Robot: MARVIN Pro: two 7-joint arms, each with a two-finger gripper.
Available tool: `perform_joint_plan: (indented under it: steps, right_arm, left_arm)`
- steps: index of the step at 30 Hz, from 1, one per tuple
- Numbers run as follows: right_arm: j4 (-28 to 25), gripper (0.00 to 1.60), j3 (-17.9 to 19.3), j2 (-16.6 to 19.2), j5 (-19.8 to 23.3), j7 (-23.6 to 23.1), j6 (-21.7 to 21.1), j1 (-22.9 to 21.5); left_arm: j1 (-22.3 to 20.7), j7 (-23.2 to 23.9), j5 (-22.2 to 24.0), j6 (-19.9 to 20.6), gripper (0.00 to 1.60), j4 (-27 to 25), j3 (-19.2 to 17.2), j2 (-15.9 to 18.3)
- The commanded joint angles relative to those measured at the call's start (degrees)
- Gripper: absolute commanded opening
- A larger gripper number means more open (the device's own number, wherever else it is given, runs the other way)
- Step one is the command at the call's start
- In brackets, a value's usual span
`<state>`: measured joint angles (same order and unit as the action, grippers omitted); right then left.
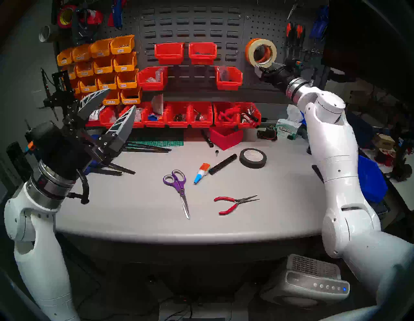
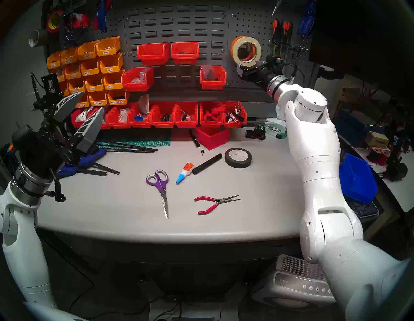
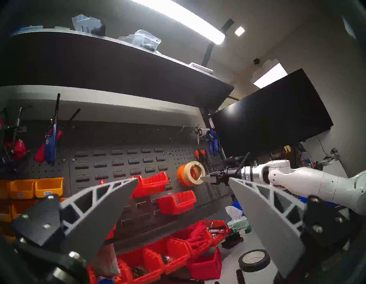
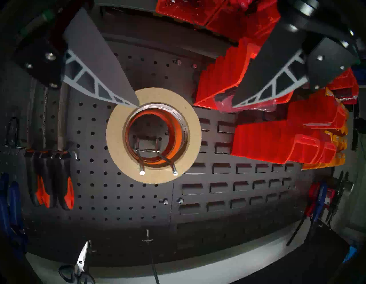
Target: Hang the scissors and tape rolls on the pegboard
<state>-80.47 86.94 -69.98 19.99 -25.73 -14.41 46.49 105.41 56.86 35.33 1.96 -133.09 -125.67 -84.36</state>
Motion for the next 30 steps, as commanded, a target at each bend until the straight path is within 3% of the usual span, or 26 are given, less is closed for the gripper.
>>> perform_joint_plan:
  steps: [1,6,8,12,19,30]
  right_arm:
    - [-6.7,1.60,0.4,1.3,1.7,-3.6,0.1,2.6]
    - [-12.1,1.60,-0.4,1.6,3.0,-6.9,-1.1,6.5]
    - [-10.0,1.60,-0.8,1.4,3.3,-7.8,-0.9,6.1]
    - [-15.2,1.60,-1.9,1.8,4.4,-10.8,-2.5,10.0]
    - [-18.3,1.60,-2.7,2.4,5.8,-13.6,-4.2,13.2]
    - [-26.1,1.60,-0.2,4.4,7.5,-15.3,-7.2,20.7]
  left_arm:
    - [-0.8,-0.3,-0.4,-0.3,1.60,0.1,0.0,0.5]
    - [-0.6,-0.3,-0.9,-0.3,1.60,0.6,0.2,1.0]
    - [-0.5,-0.3,-0.9,-0.3,1.60,0.7,0.2,1.0]
    - [-0.5,-0.2,-1.3,-0.4,1.60,1.2,0.2,1.4]
    - [-0.4,-0.2,-1.6,-0.5,1.60,1.7,0.2,1.7]
    - [-0.1,0.1,-2.0,-0.6,1.60,2.2,0.5,2.1]
